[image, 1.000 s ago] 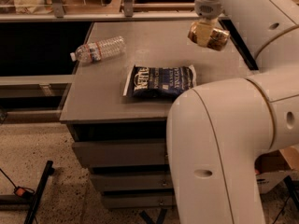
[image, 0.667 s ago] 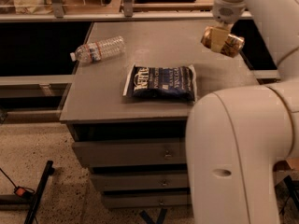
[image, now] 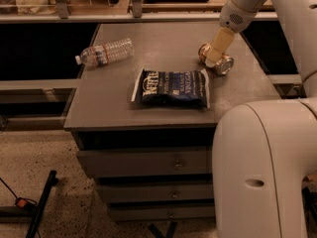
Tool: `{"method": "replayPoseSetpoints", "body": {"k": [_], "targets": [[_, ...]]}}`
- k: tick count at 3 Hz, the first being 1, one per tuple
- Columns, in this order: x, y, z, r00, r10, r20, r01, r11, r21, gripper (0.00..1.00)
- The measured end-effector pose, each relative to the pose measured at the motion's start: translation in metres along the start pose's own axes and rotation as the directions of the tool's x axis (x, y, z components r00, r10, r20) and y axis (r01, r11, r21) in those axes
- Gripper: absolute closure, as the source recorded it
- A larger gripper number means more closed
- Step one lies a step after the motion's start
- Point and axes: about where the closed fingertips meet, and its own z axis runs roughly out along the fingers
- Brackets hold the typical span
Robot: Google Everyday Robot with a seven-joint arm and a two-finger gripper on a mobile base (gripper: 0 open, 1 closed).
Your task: Knock orange can over
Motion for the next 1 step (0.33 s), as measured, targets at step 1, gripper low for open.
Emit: {"method": "replayPoseSetpoints", "body": {"k": [1], "targets": [[-0.0003, -0.0004, 0.0005, 1.000, 0.000, 0.001, 0.000, 1.0000, 0.001, 0.00]]}}
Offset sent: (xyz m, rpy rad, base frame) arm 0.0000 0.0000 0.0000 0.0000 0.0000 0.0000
